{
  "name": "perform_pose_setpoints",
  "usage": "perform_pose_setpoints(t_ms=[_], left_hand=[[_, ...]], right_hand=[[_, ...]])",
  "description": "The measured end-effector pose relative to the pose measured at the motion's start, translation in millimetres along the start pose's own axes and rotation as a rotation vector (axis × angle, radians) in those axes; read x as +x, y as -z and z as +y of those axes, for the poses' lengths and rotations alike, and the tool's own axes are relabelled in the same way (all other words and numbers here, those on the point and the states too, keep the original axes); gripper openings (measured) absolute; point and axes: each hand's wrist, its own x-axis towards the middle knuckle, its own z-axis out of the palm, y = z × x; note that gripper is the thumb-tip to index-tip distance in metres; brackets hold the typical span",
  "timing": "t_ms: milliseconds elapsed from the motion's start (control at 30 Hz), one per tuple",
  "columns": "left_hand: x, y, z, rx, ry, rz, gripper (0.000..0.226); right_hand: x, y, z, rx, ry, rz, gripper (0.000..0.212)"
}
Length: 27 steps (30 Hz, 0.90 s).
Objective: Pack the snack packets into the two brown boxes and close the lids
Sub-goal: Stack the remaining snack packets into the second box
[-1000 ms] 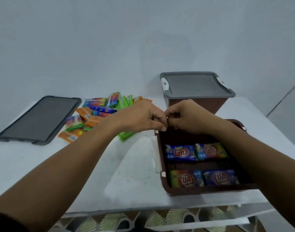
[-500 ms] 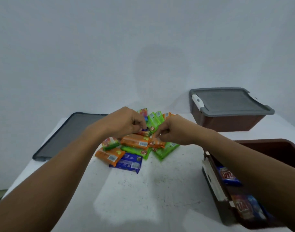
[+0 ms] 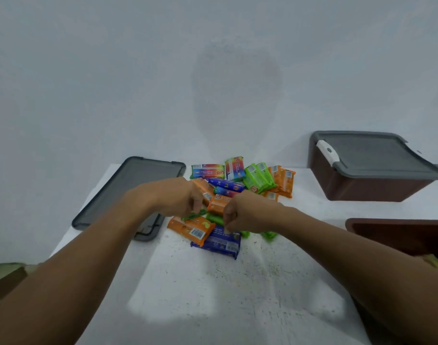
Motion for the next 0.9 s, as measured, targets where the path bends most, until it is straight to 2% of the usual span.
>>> perform_pose_setpoints(t_ms=[67, 133, 200, 300, 367, 433, 533, 567, 633, 667, 800, 900], left_hand=[[-2.9, -7.6, -0.9, 0.077, -0.021, -0.047, 0.037], [-2.9, -21.8, -2.8, 0.201, -0.018, -0.094, 0.071], [-1.6, -36.3, -5.7, 0.278, 0.004, -0.098, 0.095], [2.0, -51.6, -7.4, 0.320, -0.027, -0.042, 0.102], [3.3, -56.0, -6.5, 0.314, -0.045, -0.007, 0.099], [5.1, -56.8, -5.3, 0.293, -0.077, 0.048, 0.087], [5.3, -52.9, -2.4, 0.129, -0.091, 0.043, 0.070], [4.1, -50.1, -3.1, 0.042, -0.087, 0.031, 0.058], [-0.1, -43.9, -4.8, -0.114, -0.095, 0.058, 0.020], [-2.7, -40.6, -5.2, -0.169, -0.094, 0.090, 0.014], [-9.6, -28.6, -2.5, -0.339, -0.041, 0.172, 0.011], [-13.1, -17.6, 8.6, -0.575, -0.028, 0.185, 0.023]], right_hand=[[7.2, -8.4, -5.6, -0.015, -0.016, -0.055, 0.018], [12.9, -19.4, -13.7, -0.118, -0.003, -0.082, 0.031], [18.1, -32.7, -20.6, -0.252, 0.037, -0.050, 0.048], [24.2, -47.1, -23.3, -0.294, 0.066, 0.032, 0.075], [24.9, -49.1, -22.3, -0.289, 0.066, 0.045, 0.079], [22.4, -49.0, -21.5, -0.239, 0.053, 0.033, 0.073], [15.7, -42.1, -23.4, -0.079, 0.030, -0.011, 0.063], [13.8, -37.4, -22.9, -0.043, 0.020, -0.020, 0.054], [10.5, -26.0, -20.1, -0.006, -0.020, -0.019, 0.035], [9.0, -20.8, -16.9, 0.008, -0.042, -0.020, 0.030], [-3.2, -0.4, -0.7, 0.057, -0.048, -0.003, 0.027], [-18.8, 16.3, 8.7, 0.152, -0.056, 0.033, 0.021]])
